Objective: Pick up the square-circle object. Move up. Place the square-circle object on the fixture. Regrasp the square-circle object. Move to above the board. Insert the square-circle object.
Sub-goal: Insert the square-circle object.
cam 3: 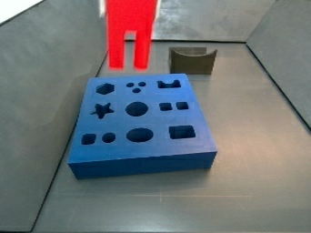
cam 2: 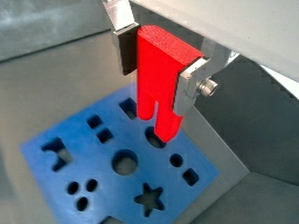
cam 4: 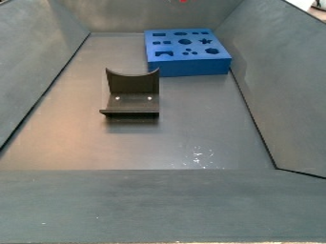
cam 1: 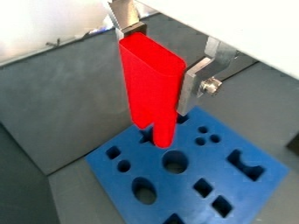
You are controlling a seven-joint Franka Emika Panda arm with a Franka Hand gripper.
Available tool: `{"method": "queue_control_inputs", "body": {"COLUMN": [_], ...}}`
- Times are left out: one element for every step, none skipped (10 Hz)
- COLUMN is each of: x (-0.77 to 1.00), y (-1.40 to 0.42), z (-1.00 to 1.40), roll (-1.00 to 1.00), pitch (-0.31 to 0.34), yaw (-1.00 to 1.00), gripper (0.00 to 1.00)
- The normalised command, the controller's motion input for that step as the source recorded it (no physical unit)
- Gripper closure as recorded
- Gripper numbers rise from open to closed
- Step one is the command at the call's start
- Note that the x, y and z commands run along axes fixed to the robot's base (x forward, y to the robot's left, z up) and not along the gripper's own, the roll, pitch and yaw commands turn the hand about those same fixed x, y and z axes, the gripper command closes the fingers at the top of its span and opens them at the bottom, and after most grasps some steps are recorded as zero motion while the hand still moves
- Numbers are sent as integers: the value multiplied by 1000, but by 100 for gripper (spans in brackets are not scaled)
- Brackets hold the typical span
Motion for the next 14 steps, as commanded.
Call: {"method": "queue_control_inputs", "body": {"x": [-203,-117,-31,-46,-149,-303,-280,-217,-123,-34,-77,-60,-94,-94], "y": [-289,-297,-189,-186,-89,-109,-89,-94,-171,-149,-160,-100,-57,-74], "z": [-577,-497,-311,-263,-211,-391,-500,-457,-449,-394,-340,-263,-246,-246], "roll": [0,0,0,41,80,47,33,19,1,11,4,0,0,0], "pitch": [-81,-126,-89,-43,-1,-34,-41,-46,-53,-46,-57,-51,-36,-33], "yaw": [109,31,0,0,0,83,229,231,177,94,63,34,23,14], "gripper": [100,100,100,100,100,100,100,100,100,100,100,100,100,100]}}
